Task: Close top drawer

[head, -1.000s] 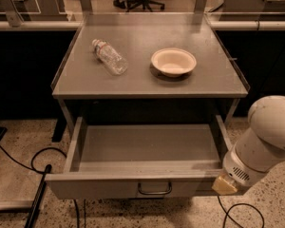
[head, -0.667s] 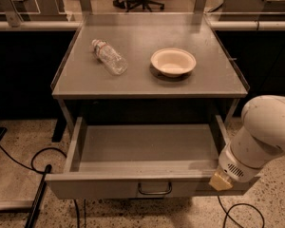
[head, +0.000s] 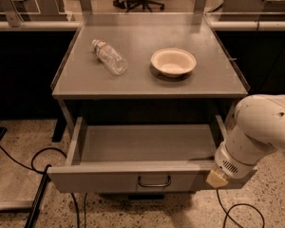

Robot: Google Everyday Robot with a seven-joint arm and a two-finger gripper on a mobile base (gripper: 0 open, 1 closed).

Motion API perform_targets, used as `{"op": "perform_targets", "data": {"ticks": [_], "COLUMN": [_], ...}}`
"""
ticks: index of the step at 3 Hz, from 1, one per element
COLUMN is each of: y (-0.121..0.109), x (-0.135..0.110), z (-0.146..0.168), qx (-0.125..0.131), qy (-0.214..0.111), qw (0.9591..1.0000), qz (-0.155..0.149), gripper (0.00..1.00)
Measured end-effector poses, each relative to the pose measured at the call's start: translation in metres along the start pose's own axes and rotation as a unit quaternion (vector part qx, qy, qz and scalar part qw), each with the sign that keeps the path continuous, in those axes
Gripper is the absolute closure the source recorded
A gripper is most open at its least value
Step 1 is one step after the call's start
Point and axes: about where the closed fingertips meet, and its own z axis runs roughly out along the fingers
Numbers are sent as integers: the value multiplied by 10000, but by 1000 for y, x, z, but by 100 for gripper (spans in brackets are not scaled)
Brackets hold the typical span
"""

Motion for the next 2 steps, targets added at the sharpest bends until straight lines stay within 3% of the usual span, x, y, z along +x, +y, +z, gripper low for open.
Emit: {"op": "perform_targets", "data": {"ticks": [2], "y": [-38], "x": [-31], "z": [-4], "qx": [502], "qy": [-322], "qw": [9978], "qz": [290], "gripper": [100]}}
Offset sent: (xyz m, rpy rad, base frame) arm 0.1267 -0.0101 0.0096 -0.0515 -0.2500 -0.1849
